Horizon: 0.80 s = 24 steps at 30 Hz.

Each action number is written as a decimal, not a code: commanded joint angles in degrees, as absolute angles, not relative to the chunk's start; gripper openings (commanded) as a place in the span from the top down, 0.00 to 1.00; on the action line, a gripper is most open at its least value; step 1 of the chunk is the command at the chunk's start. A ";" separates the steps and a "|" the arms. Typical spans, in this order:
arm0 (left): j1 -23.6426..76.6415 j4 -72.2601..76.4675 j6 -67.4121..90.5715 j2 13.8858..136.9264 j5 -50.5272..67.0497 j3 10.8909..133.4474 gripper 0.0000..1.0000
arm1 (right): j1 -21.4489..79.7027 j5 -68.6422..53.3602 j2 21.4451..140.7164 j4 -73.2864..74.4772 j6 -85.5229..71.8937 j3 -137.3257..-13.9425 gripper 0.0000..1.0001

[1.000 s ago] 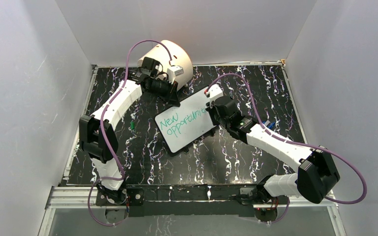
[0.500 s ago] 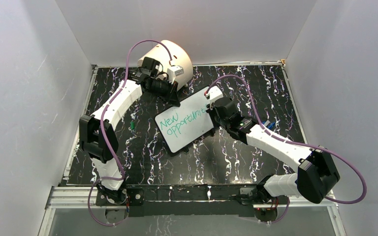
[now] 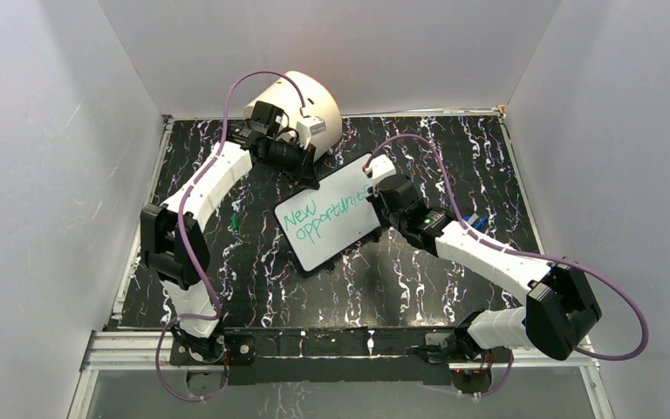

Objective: Write a sentence on the whiteboard

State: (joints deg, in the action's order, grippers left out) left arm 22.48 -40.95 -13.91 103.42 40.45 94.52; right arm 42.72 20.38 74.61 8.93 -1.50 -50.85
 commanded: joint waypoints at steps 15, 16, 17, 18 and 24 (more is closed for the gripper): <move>24.87 -47.64 -15.56 105.95 38.34 93.07 1.00 | 42.18 24.59 69.90 2.17 -2.10 -49.37 1.00; 24.87 -47.64 -15.56 105.83 38.33 93.08 1.00 | 42.04 24.49 69.75 2.01 -2.19 -49.31 1.00; 24.87 -47.64 -15.56 105.81 38.34 92.98 1.00 | 42.00 24.50 69.66 1.69 -2.20 -49.22 1.00; 24.87 -47.64 -15.56 105.84 38.38 93.00 1.00 | 41.91 24.41 69.74 1.41 -2.20 -49.19 1.00; 24.95 -47.66 -15.56 106.00 38.39 93.07 1.00 | 41.33 24.16 71.10 0.46 -2.05 -49.63 1.00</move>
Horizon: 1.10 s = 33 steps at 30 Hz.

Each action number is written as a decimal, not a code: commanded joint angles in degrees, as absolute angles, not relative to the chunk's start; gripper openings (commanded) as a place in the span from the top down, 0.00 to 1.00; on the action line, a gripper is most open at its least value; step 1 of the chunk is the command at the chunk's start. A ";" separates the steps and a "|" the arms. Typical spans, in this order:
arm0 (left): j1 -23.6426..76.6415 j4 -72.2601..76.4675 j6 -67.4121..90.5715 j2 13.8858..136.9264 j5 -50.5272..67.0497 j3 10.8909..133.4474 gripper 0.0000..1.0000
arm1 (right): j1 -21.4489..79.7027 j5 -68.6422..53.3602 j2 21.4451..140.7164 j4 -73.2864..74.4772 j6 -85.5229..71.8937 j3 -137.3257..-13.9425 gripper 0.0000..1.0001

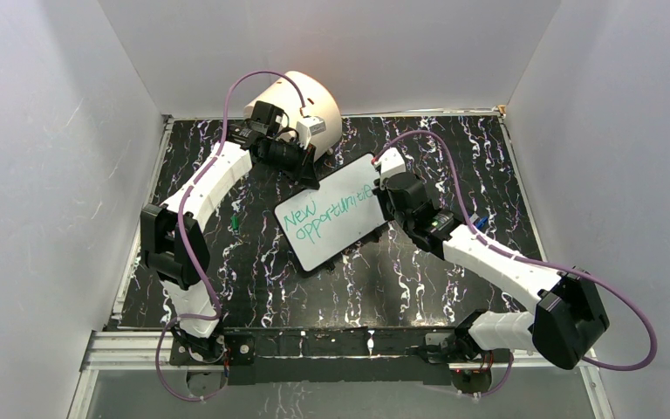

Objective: Write a sentence on the whiteboard

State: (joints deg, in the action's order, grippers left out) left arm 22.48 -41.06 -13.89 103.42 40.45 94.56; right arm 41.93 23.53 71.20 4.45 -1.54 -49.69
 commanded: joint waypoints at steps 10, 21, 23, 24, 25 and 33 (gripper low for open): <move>24.96 -47.64 -15.64 105.96 38.56 93.01 1.00 | 40.57 22.98 72.85 -1.38 -1.93 -50.14 1.00; 25.05 -47.72 -15.82 105.83 38.81 93.08 1.00 | 40.33 21.50 74.73 -1.20 -1.58 -51.19 1.00; 25.05 -47.82 -15.89 105.77 38.88 93.01 1.00 | 40.31 21.29 74.89 -0.89 -1.50 -51.27 1.00; 25.05 -47.87 -15.98 105.77 38.93 93.02 1.00 | 40.26 20.98 74.84 -0.88 -1.35 -51.30 1.00; 25.05 -47.83 -15.99 105.76 38.95 93.01 1.00 | 40.30 20.49 74.76 -0.86 -1.32 -51.26 1.00; 25.14 -47.85 -15.82 105.97 38.58 93.01 1.00 | 40.27 16.86 73.81 -0.09 -0.79 -51.36 1.00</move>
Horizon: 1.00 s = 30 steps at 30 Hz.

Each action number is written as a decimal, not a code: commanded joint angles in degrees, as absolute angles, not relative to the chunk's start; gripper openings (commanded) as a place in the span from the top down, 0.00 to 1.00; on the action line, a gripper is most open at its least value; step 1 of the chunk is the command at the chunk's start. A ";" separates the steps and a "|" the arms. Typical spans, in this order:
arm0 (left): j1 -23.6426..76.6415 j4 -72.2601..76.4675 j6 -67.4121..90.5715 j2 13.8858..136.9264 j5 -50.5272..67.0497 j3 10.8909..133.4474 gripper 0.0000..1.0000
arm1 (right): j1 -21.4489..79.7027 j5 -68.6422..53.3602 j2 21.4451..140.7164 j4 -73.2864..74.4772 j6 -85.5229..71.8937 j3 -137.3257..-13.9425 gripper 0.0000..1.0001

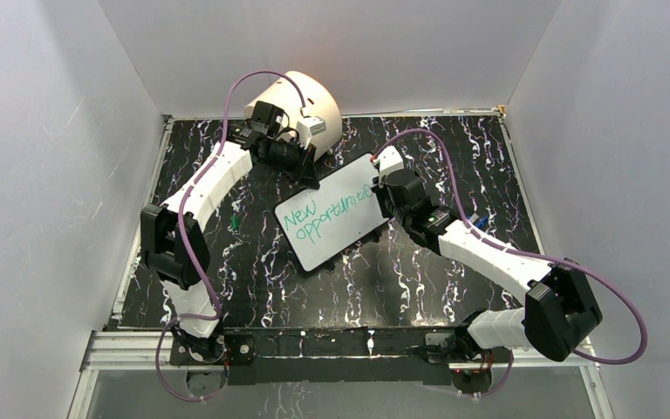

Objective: Write a sentence on the whiteboard

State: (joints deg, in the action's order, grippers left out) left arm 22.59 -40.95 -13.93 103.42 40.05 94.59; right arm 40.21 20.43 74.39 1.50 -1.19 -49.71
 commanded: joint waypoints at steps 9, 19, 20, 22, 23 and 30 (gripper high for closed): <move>25.14 -47.86 -15.74 106.00 38.28 93.13 1.00 | 40.32 16.30 73.46 2.05 -1.04 -50.80 1.00; 25.22 -47.82 -15.82 105.77 38.37 93.09 1.00 | 40.26 20.03 73.97 3.32 -1.93 -49.37 1.00; 25.24 -47.83 -15.82 105.66 38.34 93.05 1.00 | 40.28 20.57 73.92 3.26 -2.14 -49.25 1.00; 25.22 -47.82 -15.82 105.69 38.26 93.02 1.00 | 40.17 21.41 74.00 3.25 -2.20 -49.20 1.00; 25.22 -47.81 -15.82 105.65 38.28 93.00 1.00 | 40.17 21.92 74.00 3.30 -2.27 -49.10 1.00; 25.22 -47.90 -15.82 105.73 38.19 93.03 1.00 | 40.05 21.07 74.52 4.41 -2.48 -49.01 1.00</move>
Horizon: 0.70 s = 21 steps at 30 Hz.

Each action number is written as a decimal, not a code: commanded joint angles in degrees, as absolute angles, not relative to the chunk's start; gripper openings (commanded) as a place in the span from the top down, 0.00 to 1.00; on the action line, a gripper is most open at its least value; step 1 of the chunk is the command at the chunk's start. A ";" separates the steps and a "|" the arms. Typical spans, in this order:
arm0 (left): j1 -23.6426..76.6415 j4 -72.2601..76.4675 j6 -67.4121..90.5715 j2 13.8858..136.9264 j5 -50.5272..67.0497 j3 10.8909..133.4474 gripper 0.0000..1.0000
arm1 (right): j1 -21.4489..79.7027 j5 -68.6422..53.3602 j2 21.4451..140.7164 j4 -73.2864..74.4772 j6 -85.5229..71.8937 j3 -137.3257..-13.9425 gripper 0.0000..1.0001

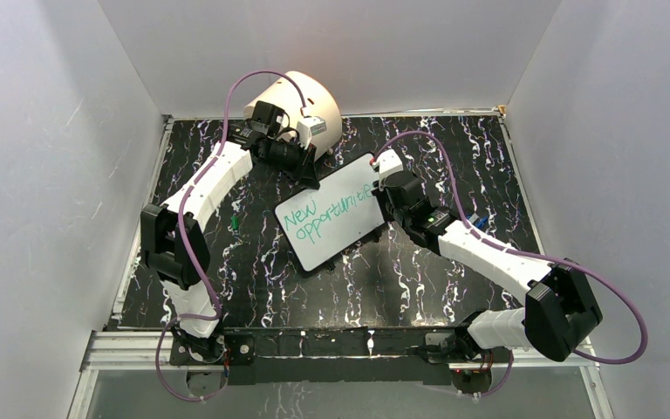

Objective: Write a sentence on the whiteboard

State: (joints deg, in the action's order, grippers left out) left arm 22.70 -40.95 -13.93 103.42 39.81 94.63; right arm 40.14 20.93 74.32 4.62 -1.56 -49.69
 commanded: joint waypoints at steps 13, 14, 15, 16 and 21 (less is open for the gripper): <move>25.22 -47.81 -15.73 105.96 38.15 93.20 1.00 | 40.00 18.35 74.31 6.04 -3.00 -48.68 1.00; 25.22 -47.85 -15.69 105.91 38.10 93.25 1.00 | 40.06 18.19 74.35 6.19 -3.07 -48.72 1.00; 25.25 -47.83 -15.69 105.95 38.11 93.25 1.00 | 40.05 17.75 74.29 6.18 -3.22 -48.77 1.00; 25.23 -47.85 -15.65 105.96 38.17 93.25 1.00 | 40.00 17.29 74.13 6.14 -3.29 -48.73 1.00; 25.22 -47.87 -15.64 106.14 38.07 93.25 1.00 | 40.00 15.82 72.79 5.02 -3.61 -48.73 1.00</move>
